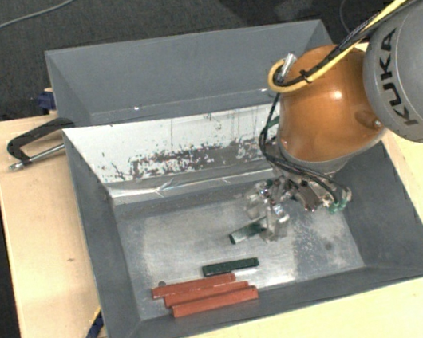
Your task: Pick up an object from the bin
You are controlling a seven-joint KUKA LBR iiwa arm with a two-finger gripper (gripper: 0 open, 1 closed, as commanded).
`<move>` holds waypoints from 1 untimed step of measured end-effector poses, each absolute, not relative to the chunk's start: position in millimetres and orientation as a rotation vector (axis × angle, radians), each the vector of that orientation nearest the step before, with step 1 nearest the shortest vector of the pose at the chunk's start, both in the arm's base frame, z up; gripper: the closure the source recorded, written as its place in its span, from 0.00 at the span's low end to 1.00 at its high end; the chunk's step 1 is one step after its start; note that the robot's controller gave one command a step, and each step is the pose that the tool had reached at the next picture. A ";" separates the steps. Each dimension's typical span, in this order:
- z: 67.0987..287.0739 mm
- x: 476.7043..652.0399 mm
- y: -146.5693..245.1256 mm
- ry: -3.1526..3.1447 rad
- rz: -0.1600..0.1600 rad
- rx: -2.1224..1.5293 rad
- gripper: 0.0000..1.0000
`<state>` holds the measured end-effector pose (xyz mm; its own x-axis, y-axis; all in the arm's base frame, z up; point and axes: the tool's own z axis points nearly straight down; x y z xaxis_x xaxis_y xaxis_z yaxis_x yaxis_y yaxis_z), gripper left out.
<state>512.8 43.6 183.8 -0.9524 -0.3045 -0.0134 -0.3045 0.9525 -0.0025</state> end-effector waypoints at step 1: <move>256.1 504.1 34.4 3.089 -0.002 -0.485 1.00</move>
Offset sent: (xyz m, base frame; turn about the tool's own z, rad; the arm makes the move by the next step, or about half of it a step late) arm -0.0112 -0.0093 0.0668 -0.0042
